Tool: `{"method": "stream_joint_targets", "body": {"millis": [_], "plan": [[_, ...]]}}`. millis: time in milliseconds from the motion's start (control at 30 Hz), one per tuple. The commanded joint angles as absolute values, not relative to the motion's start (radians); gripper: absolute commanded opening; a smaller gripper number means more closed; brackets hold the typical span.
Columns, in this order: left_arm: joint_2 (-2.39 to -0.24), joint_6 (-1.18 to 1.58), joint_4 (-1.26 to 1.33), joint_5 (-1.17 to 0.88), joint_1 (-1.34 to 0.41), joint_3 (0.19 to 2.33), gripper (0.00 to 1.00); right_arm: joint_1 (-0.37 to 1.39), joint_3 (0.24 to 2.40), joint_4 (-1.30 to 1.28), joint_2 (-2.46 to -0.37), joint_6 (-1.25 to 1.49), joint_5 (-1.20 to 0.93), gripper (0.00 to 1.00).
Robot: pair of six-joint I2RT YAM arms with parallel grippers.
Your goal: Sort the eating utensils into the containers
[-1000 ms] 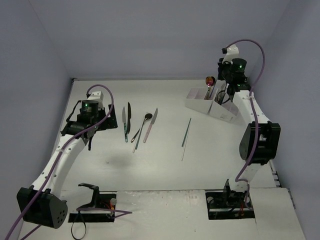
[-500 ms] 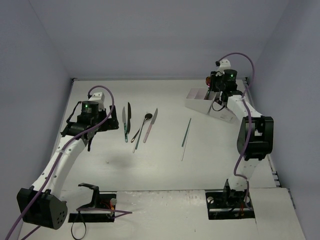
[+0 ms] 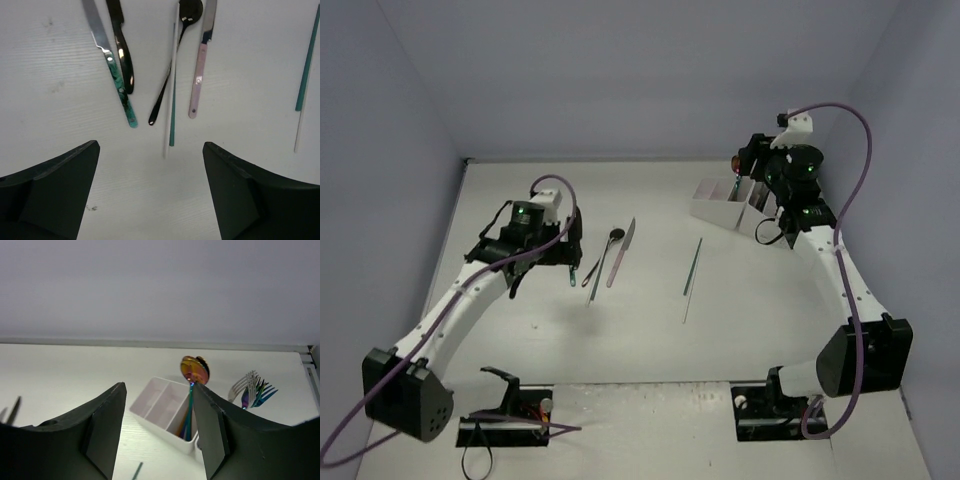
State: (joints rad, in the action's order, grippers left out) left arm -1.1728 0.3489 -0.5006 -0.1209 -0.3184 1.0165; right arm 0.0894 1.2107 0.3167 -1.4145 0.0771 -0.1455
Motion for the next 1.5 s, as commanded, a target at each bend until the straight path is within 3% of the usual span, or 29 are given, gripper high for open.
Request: {"method": "stream_joint_targets", "body": {"millis": [0, 367, 933, 1467], "plan": [[-1.262, 0.355, -0.459, -0.043, -0.438, 1.129, 0.76, 0.134, 1.068, 0.332, -1.263, 0.194, -0.107, 0.53], [-1.617, 0.394, -0.45, -0.011, -0.518, 1.333, 0.38, 0.174, 0.812, 0.33, -1.113, 0.292, -0.169, 0.53], [-1.958, 0.372, -0.418, -0.024, -0.538, 1.571, 0.3, 0.175, 0.78, 0.331, -1.102, 0.302, -0.194, 0.54], [-2.056, 0.319, -0.454, 0.024, -0.502, 1.637, 0.3, 0.176, 0.776, 0.332, -1.111, 0.295, -0.218, 0.54]]}}
